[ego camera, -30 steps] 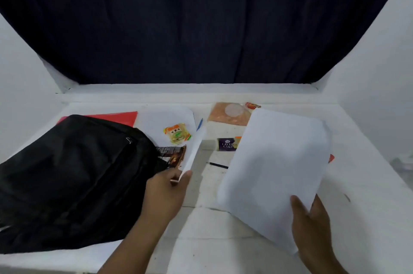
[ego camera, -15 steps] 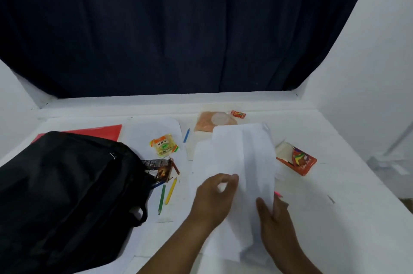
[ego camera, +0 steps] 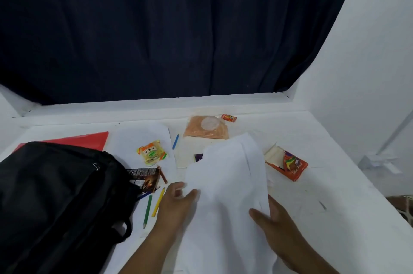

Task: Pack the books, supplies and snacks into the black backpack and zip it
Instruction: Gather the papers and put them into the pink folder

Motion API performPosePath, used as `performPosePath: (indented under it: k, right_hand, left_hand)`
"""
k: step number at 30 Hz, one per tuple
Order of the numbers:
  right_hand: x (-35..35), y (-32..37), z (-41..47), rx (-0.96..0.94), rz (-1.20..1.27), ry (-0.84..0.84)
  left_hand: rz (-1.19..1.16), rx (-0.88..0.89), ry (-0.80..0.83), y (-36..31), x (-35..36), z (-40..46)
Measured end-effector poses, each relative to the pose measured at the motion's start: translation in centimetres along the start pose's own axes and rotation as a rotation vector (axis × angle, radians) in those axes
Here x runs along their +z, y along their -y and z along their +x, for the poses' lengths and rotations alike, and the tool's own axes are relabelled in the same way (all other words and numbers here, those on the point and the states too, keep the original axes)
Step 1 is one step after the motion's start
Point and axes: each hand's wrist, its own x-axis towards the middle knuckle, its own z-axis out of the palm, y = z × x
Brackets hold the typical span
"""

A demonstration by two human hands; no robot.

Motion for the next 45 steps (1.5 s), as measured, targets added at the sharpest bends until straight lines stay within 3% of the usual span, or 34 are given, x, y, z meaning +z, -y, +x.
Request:
performPosePath:
  k: [4,7,10,12,21,30,36,45]
  right_hand:
    - [-2.6,1.3,0.2,-0.002,0.080,0.069]
    - [-4.4,2.6,0.3,-0.022,0.122,0.121]
    - [-6.7,3.1,0.7,-0.014,0.126,0.084]
    - [-8.3,2.8,0.9,-0.029,0.099,0.014]
    - [-14.2,0.7,1.8,-0.286,-0.129,-0.300]
    - [-20.7,-0.1,1.8,-0.477,-0.080,-0.469]
    - [-23.8,-2.1,2.2,-0.513,-0.058,-0.501]
    - [-25.1,-3.5,3.8,-0.565,-0.022,-0.385]
  left_hand:
    - [-0.131,-0.018,0.044,-0.2,0.3,-0.1]
    - [-0.322,0.004,0.165,-1.4,1.1,-0.7]
    - [-0.478,0.003,0.335,-2.9,2.2,-1.0]
    - [-0.494,0.092,0.360,-3.9,3.4,-1.1]
    - [-0.290,0.471,0.197,-9.0,11.4,-4.8]
    - [-0.096,0.799,0.007,-11.6,18.9,-8.3]
    - [-0.127,0.788,-0.067,-9.9,22.8,-9.5]
    - [-0.159,0.765,-0.171,-9.5,25.4,-10.8]
